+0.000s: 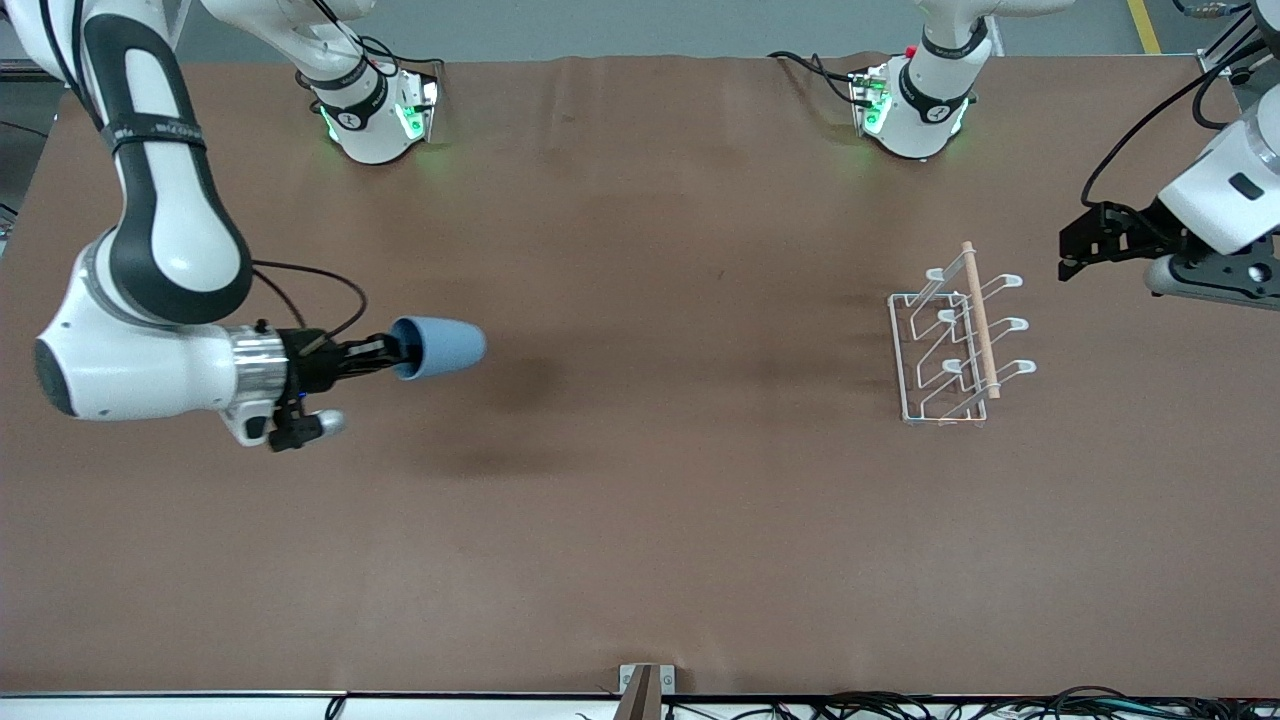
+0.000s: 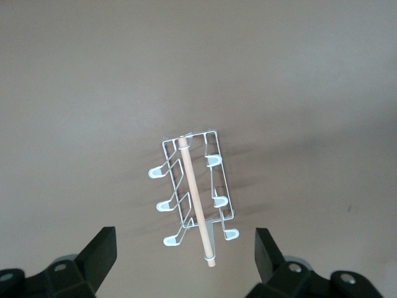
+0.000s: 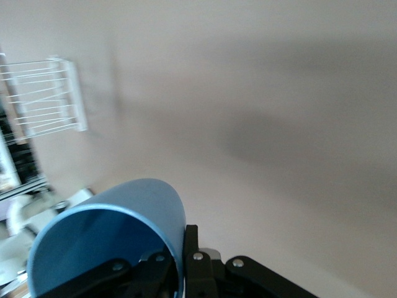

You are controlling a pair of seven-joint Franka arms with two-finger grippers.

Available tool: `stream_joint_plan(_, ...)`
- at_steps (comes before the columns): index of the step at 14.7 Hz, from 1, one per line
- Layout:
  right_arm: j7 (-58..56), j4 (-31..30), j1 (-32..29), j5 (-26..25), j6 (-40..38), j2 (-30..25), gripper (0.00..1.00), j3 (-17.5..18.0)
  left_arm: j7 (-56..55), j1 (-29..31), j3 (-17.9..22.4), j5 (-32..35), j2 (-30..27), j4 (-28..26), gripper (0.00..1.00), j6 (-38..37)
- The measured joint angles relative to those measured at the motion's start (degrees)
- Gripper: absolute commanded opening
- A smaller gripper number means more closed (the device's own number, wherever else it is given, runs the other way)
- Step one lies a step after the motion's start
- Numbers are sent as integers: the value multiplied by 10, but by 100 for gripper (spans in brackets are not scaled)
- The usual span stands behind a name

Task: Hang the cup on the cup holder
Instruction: 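Lift the cup with the right gripper while the left gripper approaches, then grasp the cup base with the left gripper from the right gripper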

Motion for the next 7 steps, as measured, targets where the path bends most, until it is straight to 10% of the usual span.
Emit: stream_joint_plan(7, 78, -1, 28, 200, -15, 11, 0, 64, 169, -18, -68, 0, 13, 0, 100, 0)
